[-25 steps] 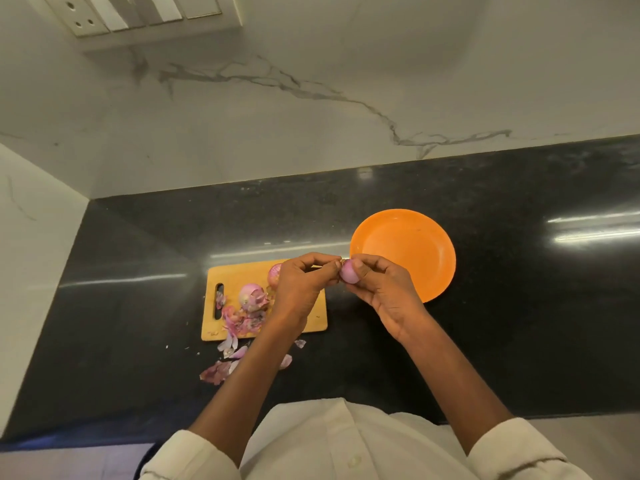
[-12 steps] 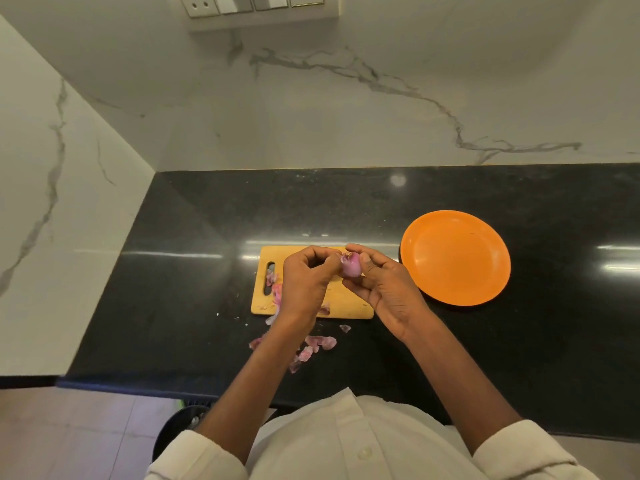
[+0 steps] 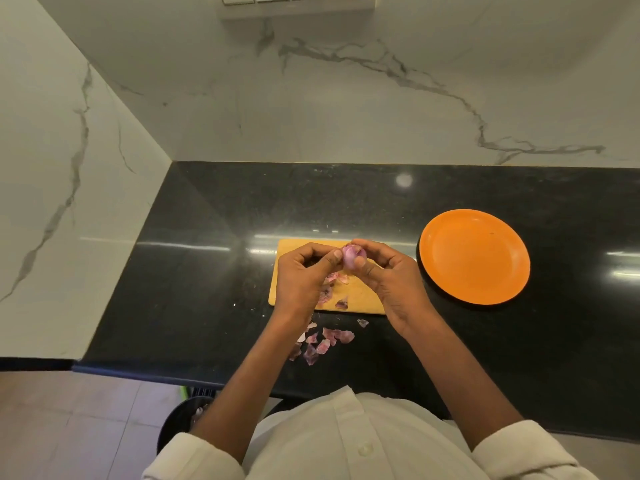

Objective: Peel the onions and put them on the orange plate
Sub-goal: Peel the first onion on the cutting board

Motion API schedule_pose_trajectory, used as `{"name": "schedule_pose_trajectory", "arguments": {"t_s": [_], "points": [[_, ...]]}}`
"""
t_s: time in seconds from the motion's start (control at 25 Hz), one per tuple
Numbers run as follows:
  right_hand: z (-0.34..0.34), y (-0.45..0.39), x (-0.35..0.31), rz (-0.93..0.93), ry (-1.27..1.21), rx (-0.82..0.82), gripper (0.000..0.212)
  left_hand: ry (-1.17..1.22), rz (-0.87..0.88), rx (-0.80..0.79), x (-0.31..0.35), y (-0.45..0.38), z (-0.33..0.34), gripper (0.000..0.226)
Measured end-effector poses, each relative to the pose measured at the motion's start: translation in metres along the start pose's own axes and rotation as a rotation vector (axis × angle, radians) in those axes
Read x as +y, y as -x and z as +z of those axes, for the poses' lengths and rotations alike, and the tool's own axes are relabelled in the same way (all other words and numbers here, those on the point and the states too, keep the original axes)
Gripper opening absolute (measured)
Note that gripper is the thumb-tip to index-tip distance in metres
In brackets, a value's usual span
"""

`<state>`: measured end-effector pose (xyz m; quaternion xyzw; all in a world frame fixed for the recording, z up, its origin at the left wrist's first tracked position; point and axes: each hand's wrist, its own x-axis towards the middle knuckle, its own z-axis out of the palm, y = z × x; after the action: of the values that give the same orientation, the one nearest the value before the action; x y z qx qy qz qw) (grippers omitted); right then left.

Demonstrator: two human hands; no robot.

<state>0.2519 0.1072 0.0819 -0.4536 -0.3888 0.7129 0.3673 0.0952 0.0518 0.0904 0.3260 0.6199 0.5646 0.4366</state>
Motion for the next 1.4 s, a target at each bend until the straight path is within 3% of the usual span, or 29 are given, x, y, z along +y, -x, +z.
{"name": "schedule_pose_trajectory", "arguments": {"t_s": [0.08, 0.36, 0.68, 0.96, 1.4], "points": [[0.003, 0.002, -0.001, 0.037, -0.114, -0.028, 0.037, -0.017, -0.008, 0.029, -0.001, 0.0, -0.004, 0.011], [0.006, 0.003, -0.001, -0.008, 0.0, -0.045, 0.037, -0.003, 0.072, -0.069, 0.003, 0.005, -0.013, 0.022], [0.01, 0.007, 0.003, -0.021, 0.118, -0.151, 0.033, -0.208, 0.146, -0.109, -0.011, 0.007, -0.038, 0.008], [0.023, 0.011, 0.01, -0.021, 0.151, -0.137, 0.028, -0.106, 0.089, -0.113, -0.02, 0.014, -0.049, 0.035], [0.029, 0.016, 0.014, 0.006, 0.177, -0.106, 0.026, -0.049, 0.147, -0.049, -0.029, 0.014, -0.048, 0.016]]}}
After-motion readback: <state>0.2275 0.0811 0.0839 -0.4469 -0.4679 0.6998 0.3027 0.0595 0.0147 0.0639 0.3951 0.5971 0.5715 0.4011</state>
